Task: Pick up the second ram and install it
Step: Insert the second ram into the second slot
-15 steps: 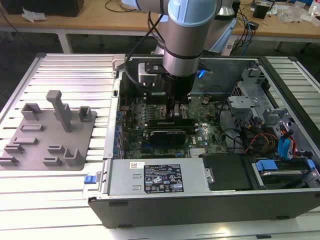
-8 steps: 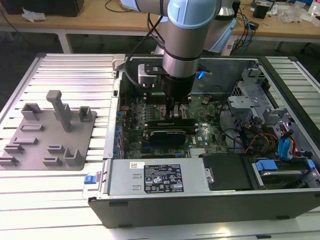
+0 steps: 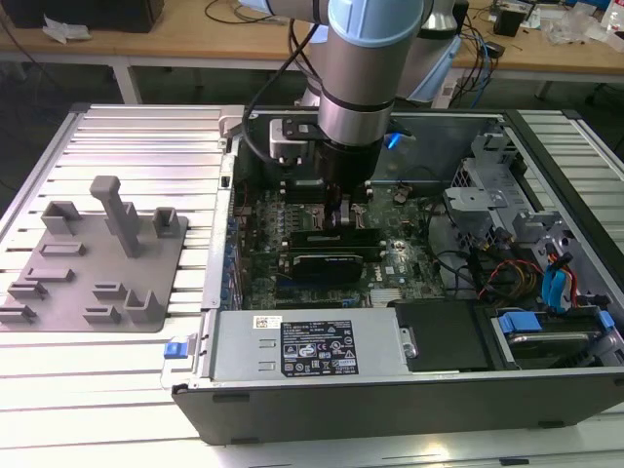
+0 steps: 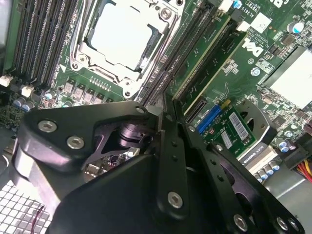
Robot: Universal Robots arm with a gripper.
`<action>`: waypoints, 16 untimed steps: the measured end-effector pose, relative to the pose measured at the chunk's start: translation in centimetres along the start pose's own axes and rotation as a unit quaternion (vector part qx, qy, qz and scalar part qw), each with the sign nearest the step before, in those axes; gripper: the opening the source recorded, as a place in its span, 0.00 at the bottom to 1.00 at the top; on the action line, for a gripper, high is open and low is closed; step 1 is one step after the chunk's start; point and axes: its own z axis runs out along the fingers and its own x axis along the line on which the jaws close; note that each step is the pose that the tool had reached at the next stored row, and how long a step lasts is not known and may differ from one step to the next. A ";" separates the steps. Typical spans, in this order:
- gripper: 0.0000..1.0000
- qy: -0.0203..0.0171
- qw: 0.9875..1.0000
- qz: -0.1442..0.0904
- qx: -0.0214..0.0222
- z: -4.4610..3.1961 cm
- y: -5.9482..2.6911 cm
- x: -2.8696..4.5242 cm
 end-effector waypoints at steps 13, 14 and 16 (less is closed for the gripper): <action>0.09 0.007 1.000 0.013 -0.006 0.09 -0.11 -0.01; 0.09 0.007 1.000 0.011 -0.006 0.09 -0.14 -0.01; 0.09 0.007 1.000 0.011 -0.006 0.10 -0.17 -0.02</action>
